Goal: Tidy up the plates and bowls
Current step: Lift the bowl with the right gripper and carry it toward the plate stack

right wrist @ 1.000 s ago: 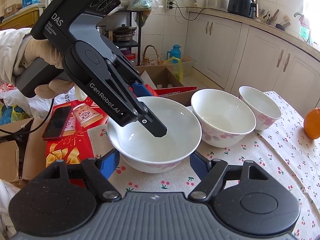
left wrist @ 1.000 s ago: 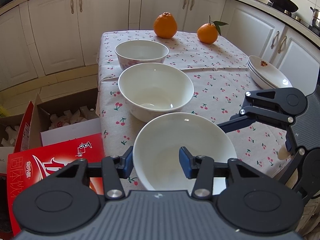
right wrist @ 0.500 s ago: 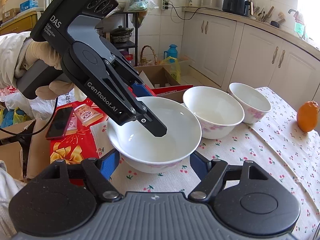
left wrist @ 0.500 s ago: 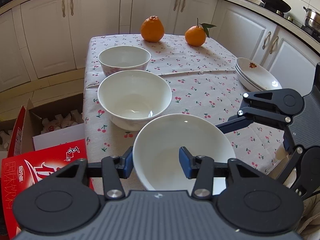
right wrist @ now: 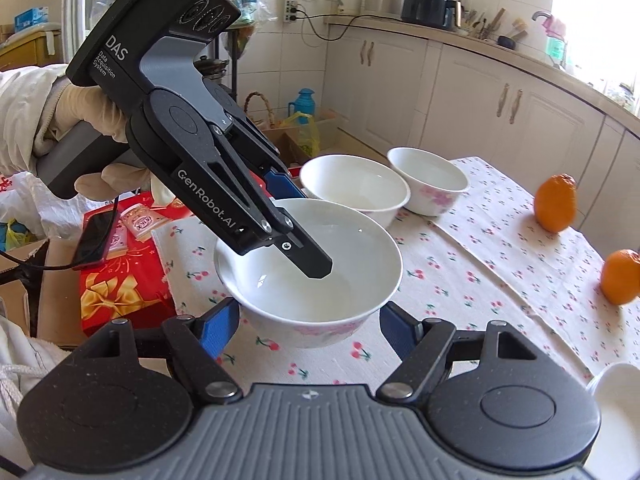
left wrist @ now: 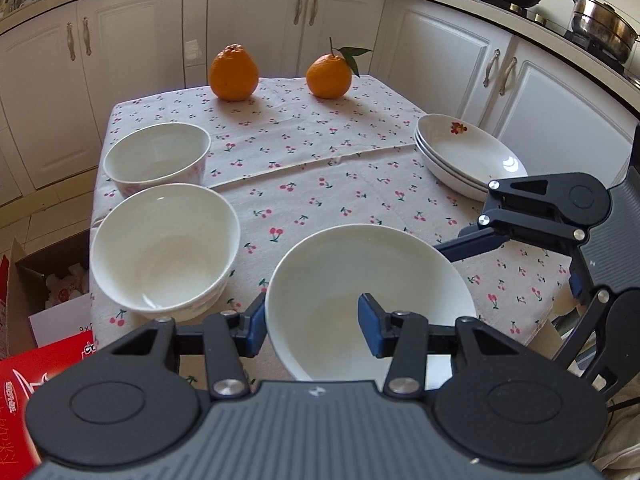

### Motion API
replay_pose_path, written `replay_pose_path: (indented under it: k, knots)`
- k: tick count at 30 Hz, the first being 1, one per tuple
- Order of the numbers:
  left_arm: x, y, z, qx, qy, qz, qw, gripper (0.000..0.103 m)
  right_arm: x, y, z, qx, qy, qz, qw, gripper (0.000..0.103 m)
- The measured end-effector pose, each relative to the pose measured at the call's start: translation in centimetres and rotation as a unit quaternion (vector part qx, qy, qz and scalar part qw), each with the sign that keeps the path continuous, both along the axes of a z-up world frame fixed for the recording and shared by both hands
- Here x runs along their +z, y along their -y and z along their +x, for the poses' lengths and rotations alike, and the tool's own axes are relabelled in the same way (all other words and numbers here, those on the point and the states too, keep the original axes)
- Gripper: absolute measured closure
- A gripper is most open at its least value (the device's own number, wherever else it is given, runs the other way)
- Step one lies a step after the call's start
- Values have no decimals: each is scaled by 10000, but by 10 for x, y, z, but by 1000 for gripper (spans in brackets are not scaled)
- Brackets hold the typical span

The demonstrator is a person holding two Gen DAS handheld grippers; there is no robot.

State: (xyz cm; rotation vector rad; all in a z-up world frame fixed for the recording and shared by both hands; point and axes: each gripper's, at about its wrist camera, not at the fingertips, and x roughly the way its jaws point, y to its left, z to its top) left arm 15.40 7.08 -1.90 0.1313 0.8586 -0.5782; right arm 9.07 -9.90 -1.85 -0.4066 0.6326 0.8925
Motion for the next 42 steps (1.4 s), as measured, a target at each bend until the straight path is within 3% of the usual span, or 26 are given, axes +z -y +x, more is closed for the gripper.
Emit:
replay_pose_path:
  k: [20, 42]
  knots:
    - [-15, 76, 34, -690, -25, 75, 9976, 57, -5, 62, 9, -827, 14, -21, 9966, 22]
    - [-24, 88, 44, -734, -60, 67, 9973, 54, -18, 71, 18, -1011, -198, -18, 9947, 22]
